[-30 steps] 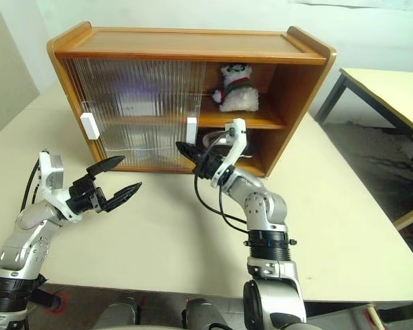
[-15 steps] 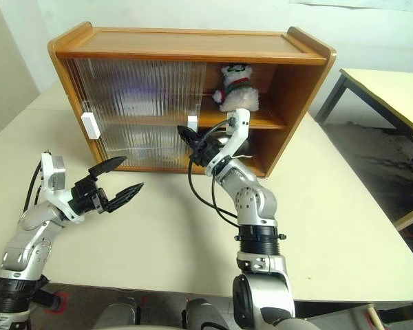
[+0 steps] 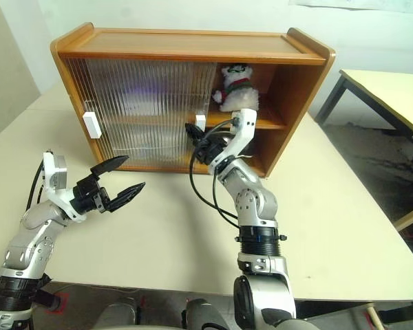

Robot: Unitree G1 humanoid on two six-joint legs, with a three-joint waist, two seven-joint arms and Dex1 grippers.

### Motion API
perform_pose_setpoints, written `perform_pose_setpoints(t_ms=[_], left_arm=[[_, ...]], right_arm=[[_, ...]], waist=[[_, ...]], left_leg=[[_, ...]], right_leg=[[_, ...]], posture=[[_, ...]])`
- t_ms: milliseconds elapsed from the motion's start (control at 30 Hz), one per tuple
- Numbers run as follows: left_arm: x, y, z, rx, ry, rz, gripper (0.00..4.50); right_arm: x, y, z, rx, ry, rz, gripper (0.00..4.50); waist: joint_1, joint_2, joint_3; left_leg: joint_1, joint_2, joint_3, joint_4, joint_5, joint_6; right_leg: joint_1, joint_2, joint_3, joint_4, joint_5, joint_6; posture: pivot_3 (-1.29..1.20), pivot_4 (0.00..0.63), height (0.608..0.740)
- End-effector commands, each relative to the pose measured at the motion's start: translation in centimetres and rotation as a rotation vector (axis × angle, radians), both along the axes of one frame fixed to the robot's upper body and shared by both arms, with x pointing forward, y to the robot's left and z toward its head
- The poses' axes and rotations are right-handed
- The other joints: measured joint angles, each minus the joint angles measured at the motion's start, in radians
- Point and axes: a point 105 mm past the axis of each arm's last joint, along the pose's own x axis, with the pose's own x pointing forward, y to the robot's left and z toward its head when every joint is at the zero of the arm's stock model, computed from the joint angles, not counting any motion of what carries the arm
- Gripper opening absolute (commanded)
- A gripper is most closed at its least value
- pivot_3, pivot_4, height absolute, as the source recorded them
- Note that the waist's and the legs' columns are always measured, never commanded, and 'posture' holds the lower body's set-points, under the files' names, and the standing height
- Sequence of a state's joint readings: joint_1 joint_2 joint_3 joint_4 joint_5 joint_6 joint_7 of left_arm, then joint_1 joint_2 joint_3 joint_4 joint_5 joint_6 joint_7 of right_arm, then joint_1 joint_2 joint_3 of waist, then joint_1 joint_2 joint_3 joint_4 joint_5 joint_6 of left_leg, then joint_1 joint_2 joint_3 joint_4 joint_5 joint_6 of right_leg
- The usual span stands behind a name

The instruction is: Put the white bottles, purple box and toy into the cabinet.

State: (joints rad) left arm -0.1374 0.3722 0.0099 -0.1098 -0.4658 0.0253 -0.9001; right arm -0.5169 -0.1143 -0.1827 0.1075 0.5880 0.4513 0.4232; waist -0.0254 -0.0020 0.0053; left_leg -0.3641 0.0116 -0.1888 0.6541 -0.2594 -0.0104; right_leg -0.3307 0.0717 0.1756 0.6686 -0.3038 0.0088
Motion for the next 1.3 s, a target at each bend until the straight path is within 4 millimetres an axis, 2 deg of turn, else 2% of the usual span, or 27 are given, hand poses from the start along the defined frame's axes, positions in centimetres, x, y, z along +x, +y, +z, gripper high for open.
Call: perform_pose_setpoints(t_ms=[33,333,600,1000,1300], left_arm=[[0.1,-0.4,-0.2,0.007,0.001,-0.015,4.50],[0.1,-0.6,-0.3,0.005,0.002,-0.019,4.50],[0.2,-0.7,-0.3,0.007,0.003,-0.030,4.50],[0.3,-0.7,-0.3,0.007,0.002,-0.045,4.50],[0.4,-0.8,-0.3,0.009,0.002,-0.054,4.50]], right_arm=[[0.8,-2.7,0.2,-0.032,-0.013,-0.133,0.05],[1.1,-5.0,0.2,-0.117,-0.010,-0.228,0.05],[0.9,-7.9,-0.4,-0.157,0.007,-0.321,0.05],[0.3,-12.6,0.5,-0.220,-0.034,-0.479,0.05],[0.0,-14.7,0.7,-0.239,-0.040,-0.572,0.05]], waist=[[0.001,0.000,0.000],[0.000,0.000,0.000],[0.001,0.000,0.000],[-0.007,-0.001,0.001],[-0.015,-0.001,0.001]], left_leg=[[0.000,0.000,0.000,0.001,0.000,0.000],[-0.001,-0.001,-0.001,0.004,0.000,0.000],[-0.002,-0.002,-0.002,0.004,0.000,-0.001],[-0.003,-0.002,-0.001,0.004,-0.001,-0.003],[-0.009,-0.002,0.002,0.004,-0.001,-0.002]], right_leg=[[0.000,0.000,0.000,0.000,0.000,0.000],[-0.001,-0.002,0.001,0.000,0.004,-0.002],[-0.001,-0.003,0.001,-0.001,0.004,-0.002],[-0.004,-0.003,0.003,-0.001,0.004,-0.002],[-0.009,-0.003,0.003,-0.001,0.006,0.003]], posture=[[-0.04,0.000,0.740],[-0.04,0.000,0.740],[-0.06,0.000,0.740],[-0.07,0.000,0.740],[-0.08,0.000,0.740]])
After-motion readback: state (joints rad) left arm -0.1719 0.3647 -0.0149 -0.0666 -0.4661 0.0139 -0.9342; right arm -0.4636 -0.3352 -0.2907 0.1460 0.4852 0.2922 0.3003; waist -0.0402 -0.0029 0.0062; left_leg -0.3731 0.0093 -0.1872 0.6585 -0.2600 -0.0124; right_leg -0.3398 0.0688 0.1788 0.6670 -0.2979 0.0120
